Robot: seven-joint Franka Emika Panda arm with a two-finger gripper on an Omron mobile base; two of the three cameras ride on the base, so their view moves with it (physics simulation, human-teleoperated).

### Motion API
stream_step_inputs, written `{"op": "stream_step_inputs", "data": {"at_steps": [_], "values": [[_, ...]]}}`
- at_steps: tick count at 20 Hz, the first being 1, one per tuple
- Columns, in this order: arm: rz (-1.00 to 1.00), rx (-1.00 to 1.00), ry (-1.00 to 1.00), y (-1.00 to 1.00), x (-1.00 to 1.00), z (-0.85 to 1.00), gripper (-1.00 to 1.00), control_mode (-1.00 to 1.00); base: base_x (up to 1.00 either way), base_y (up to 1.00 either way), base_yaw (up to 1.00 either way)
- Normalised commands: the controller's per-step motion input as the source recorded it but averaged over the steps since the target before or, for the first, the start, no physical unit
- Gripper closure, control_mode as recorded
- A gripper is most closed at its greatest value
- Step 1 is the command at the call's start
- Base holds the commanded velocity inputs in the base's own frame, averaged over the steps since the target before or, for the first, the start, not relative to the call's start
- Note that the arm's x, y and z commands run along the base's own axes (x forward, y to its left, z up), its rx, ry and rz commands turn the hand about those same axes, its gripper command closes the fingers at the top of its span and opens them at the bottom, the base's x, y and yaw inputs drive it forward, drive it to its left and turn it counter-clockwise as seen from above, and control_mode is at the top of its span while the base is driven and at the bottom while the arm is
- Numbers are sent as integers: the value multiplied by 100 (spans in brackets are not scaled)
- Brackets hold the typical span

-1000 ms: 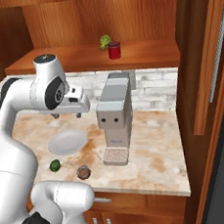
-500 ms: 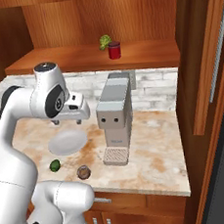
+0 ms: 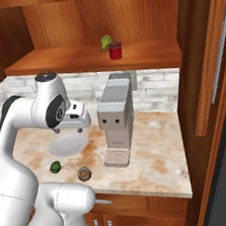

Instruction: Pick the avocado and bread from the counter and place them on the plate. Then pick the jam from the cabinet and place it next to the plate. Lastly close the cabinet door.

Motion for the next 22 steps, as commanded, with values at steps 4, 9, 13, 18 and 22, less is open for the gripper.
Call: {"op": "stream_step_inputs", "data": {"at_steps": [4, 9, 13, 18, 22], "values": [[0, 0, 0, 0, -18, -21, -100, -100, 0, 0, 0], [0, 0, 0, 0, -16, -23, -100, -100, 0, 0, 0], [0, 0, 0, 0, -12, -24, -100, -100, 0, 0, 0], [0, 0, 0, 0, -12, -23, -100, -100, 0, 0, 0], [0, 0, 0, 0, -13, -23, -100, -100, 0, 0, 0]]}}
